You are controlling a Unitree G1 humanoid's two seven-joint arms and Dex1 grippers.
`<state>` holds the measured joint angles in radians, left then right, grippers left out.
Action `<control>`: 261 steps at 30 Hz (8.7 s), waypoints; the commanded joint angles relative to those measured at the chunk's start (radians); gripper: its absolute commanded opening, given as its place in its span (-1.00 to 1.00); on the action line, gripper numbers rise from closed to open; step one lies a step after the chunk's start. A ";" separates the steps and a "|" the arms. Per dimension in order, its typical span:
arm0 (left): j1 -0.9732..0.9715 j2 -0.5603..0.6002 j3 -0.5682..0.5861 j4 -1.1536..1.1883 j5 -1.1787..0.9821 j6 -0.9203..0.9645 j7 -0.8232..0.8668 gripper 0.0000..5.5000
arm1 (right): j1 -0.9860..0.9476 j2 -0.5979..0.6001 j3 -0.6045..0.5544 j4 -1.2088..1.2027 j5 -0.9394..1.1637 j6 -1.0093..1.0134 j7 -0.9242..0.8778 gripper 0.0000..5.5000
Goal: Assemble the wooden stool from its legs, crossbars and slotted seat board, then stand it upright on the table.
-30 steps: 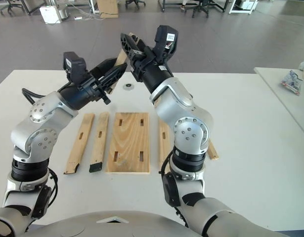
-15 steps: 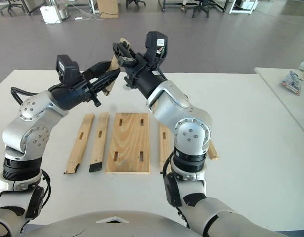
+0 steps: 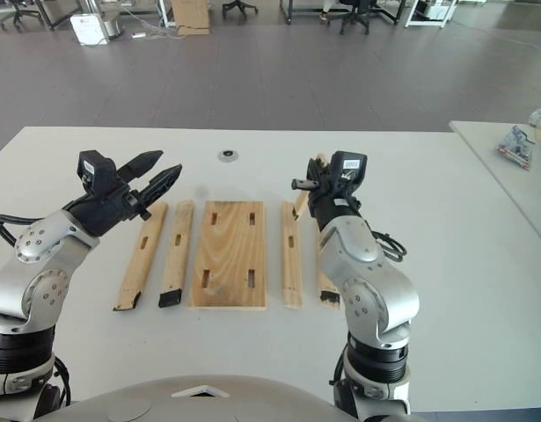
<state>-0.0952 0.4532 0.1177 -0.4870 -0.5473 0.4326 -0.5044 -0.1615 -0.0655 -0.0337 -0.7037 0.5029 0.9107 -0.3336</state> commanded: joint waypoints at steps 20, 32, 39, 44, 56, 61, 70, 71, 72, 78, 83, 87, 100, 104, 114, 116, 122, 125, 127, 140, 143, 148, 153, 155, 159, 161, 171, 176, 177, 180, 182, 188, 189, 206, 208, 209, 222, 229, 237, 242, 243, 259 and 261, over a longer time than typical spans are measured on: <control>-0.127 0.021 0.005 0.070 0.145 -0.031 0.063 -0.08 | 0.104 0.082 0.042 0.075 -0.180 -0.070 0.073 -0.85; -0.131 0.012 0.000 0.078 0.157 -0.043 0.064 -0.08 | 0.113 0.115 0.045 0.113 -0.221 -0.091 0.103 -0.85; -0.128 0.006 0.002 0.079 0.163 -0.052 0.063 -0.08 | 0.107 0.120 0.031 0.136 -0.243 -0.107 0.124 -0.85; -0.125 0.003 -0.002 0.084 0.166 -0.056 0.062 -0.08 | 0.119 0.142 0.033 0.254 -0.253 -0.123 0.131 -0.85; -0.105 0.012 0.004 0.086 0.170 -0.058 0.046 -0.08 | 0.288 -0.028 0.030 0.480 -0.339 -0.759 0.436 -0.85; -0.109 0.009 0.009 0.085 0.171 -0.058 0.045 -0.08 | 0.344 -0.013 0.015 0.505 -0.318 -0.884 0.482 -0.85; -0.108 0.009 0.012 0.089 0.168 -0.069 0.037 -0.08 | 0.469 -0.022 0.043 0.535 -0.317 -1.031 0.564 -0.85; -0.107 0.010 0.013 0.089 0.167 -0.072 0.036 -0.08 | 0.475 -0.023 0.042 0.546 -0.323 -1.054 0.567 -0.85; -0.105 0.010 0.014 0.089 0.167 -0.075 0.035 -0.08 | 0.481 -0.025 0.041 0.561 -0.325 -1.077 0.574 -0.85; -0.118 0.008 0.019 0.102 0.165 -0.098 0.020 -0.08 | 0.522 -0.027 0.050 0.637 -0.327 -1.175 0.606 -0.85; -0.135 0.007 0.014 0.116 0.166 -0.108 0.012 -0.08 | 0.517 -0.020 0.063 0.655 -0.332 -1.177 0.599 -0.85; -0.128 -0.005 0.010 0.114 0.173 -0.117 0.018 -0.08 | 0.495 -0.025 0.042 0.649 -0.302 -1.114 0.589 -0.85; -0.070 -0.061 -0.008 0.070 0.192 -0.139 0.078 -0.08 | 0.450 -0.093 0.037 0.582 -0.254 -0.976 0.666 -0.10; -0.045 -0.070 -0.004 0.056 0.197 -0.149 0.095 -0.08 | 0.482 -0.145 0.030 0.465 -0.203 -0.755 0.668 0.13; 0.017 -0.104 -0.012 -0.020 0.213 -0.134 0.148 -0.08 | 0.495 -0.161 -0.017 0.366 -0.107 -0.438 0.604 0.13; 0.027 -0.110 -0.014 -0.031 0.215 -0.134 0.156 -0.08 | 0.488 -0.171 -0.024 0.367 -0.125 -0.443 0.602 0.13; 0.034 -0.116 -0.017 -0.041 0.214 -0.133 0.171 -0.08 | 0.487 -0.211 0.000 0.354 -0.177 -0.415 0.610 0.13; 0.035 -0.116 -0.016 -0.041 0.213 -0.136 0.173 -0.08 | 0.490 -0.249 0.037 0.338 -0.210 -0.340 0.607 0.13; 0.036 -0.119 -0.018 -0.043 0.216 -0.138 0.176 -0.08 | 0.487 -0.269 0.049 0.319 -0.212 -0.298 0.616 0.13; 0.056 -0.131 -0.019 -0.034 0.209 -0.088 0.186 -0.08 | 0.401 -0.276 -0.011 0.299 -0.160 0.036 0.540 -0.24; 0.006 -0.130 0.045 0.027 0.127 -0.019 0.180 -0.08 | 0.291 -0.219 -0.067 0.280 -0.059 -0.042 0.599 -0.24; -0.316 -0.120 0.032 0.222 -0.101 0.128 -0.003 -0.08 | -0.151 -0.162 -0.235 0.365 0.221 -0.077 0.679 -0.25; -0.561 -0.093 0.132 0.390 -0.494 0.410 -0.136 0.10 | -0.352 -0.145 -0.315 0.346 0.614 0.033 0.662 -0.25; -0.615 -0.077 0.172 0.453 -0.588 0.481 -0.143 0.24 | -0.373 -0.153 -0.335 0.351 0.735 0.048 0.627 -0.25; -0.660 -0.052 0.223 0.519 -0.743 0.603 -0.134 0.48 | -0.365 -0.198 -0.326 0.342 0.931 0.071 0.585 -0.25; -0.671 -0.064 0.229 0.525 -0.791 0.631 -0.094 0.55 | -0.354 -0.222 -0.304 0.338 0.972 0.075 0.577 -0.25; -0.671 -0.087 0.187 0.498 -0.890 0.697 -0.011 0.55 | -0.291 -0.311 -0.145 0.308 1.028 0.109 0.606 -0.25; -0.649 -0.077 0.168 0.485 -0.884 0.698 -0.021 0.41 | -0.267 -0.363 -0.106 0.302 1.053 0.125 0.647 -0.25; -0.639 -0.073 0.165 0.479 -0.881 0.697 -0.027 0.36 | -0.267 -0.369 -0.103 0.305 1.051 0.121 0.652 -0.25; -0.622 -0.062 0.164 0.470 -0.879 0.697 -0.037 0.10 | -0.270 -0.379 -0.101 0.317 1.048 0.110 0.660 -0.25; -0.615 -0.055 0.163 0.467 -0.878 0.694 -0.042 -0.03 | -0.274 -0.381 -0.104 0.325 1.051 0.104 0.660 -0.25; -0.603 -0.048 0.156 0.464 -0.874 0.684 -0.049 -0.23 | -0.262 -0.412 -0.092 0.329 1.030 0.120 0.690 -0.25; -0.605 -0.046 0.154 0.465 -0.873 0.685 -0.052 -0.23 | -0.256 -0.420 -0.088 0.332 1.022 0.122 0.698 -0.25; -0.561 0.281 0.058 0.633 -0.347 0.398 -0.446 -0.24 | -0.087 -0.500 -0.125 0.505 0.619 -0.005 0.861 0.71; -0.530 0.325 0.030 0.575 -0.275 0.312 -0.539 -0.24 | -0.111 -0.528 -0.174 0.552 0.584 -0.029 0.878 0.85; -0.513 0.336 0.025 0.541 -0.249 0.269 -0.573 -0.24 | -0.125 -0.541 -0.190 0.573 0.568 -0.039 0.888 0.91; -0.259 0.286 0.102 0.314 -0.339 0.163 -0.786 -0.24 | -0.136 -0.557 -0.221 0.619 0.436 -0.064 0.959 0.96; -0.194 0.262 0.065 0.254 -0.312 0.120 -0.785 -0.24 | -0.159 -0.552 -0.214 0.632 0.399 -0.054 0.984 0.96; -0.162 0.294 0.053 0.216 -0.306 0.128 -0.820 -0.24 | -0.136 -0.540 -0.228 0.610 0.388 -0.060 0.977 0.96; -0.158 0.276 0.038 0.208 -0.300 0.120 -0.809 -0.24 | -0.132 -0.529 -0.232 0.604 0.387 -0.057 0.973 0.96; -0.158 0.272 0.037 0.207 -0.299 0.118 -0.806 -0.24 | -0.133 -0.527 -0.231 0.605 0.386 -0.057 0.973 0.96; -0.151 0.257 -0.038 0.270 -0.194 -0.001 -0.842 -0.24 | -0.137 -0.517 -0.233 0.598 0.388 -0.048 0.976 0.96; -0.116 0.270 -0.053 0.260 -0.160 -0.043 -0.863 -0.24 | -0.140 -0.518 -0.232 0.598 0.389 -0.047 0.978 0.96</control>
<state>-0.2459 0.7094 0.0842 -0.2201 -0.7639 0.4281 -1.3486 -0.2985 -0.5802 -0.2639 -0.0926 0.8974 0.8539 0.6448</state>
